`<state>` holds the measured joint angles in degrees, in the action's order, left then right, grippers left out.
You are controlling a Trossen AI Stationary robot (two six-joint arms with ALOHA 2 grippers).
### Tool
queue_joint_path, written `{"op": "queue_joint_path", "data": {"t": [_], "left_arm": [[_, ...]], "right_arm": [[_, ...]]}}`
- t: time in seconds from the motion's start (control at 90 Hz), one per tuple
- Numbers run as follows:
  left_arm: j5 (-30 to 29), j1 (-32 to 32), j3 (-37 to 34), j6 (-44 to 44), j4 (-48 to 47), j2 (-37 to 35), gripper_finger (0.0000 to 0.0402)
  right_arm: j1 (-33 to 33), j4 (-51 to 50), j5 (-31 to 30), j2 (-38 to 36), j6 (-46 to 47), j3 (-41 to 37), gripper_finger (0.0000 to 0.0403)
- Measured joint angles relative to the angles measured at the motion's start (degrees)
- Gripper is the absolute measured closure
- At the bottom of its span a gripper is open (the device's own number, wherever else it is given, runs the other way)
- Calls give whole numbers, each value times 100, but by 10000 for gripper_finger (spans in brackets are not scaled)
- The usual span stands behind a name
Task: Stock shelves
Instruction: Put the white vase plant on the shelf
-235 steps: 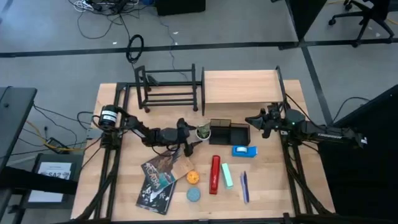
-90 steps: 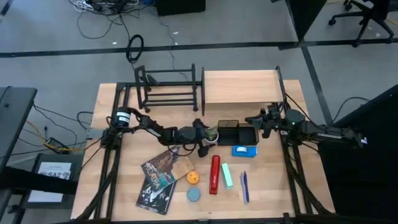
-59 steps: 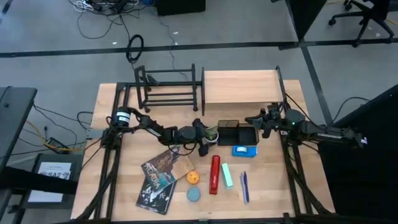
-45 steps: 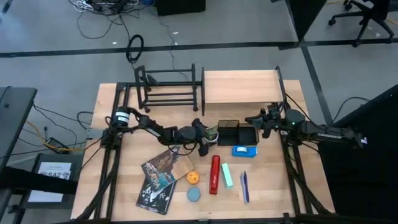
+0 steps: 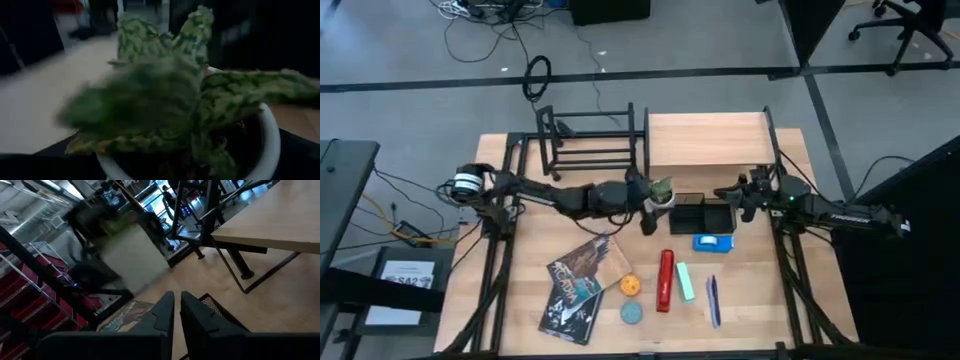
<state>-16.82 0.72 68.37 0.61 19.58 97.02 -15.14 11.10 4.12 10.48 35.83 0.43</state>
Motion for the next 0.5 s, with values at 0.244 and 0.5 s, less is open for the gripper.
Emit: {"op": "queue_joint_path", "data": {"t": [0.244,0.5], "left_arm": [[510,907,2998,948,-1171,1269,65],[1073,1631,5175,549,-1570,3306,65]], "right_arm": [[0,-1,0,0,0,0,396],[0,35,0,0,0,0,396]]}}
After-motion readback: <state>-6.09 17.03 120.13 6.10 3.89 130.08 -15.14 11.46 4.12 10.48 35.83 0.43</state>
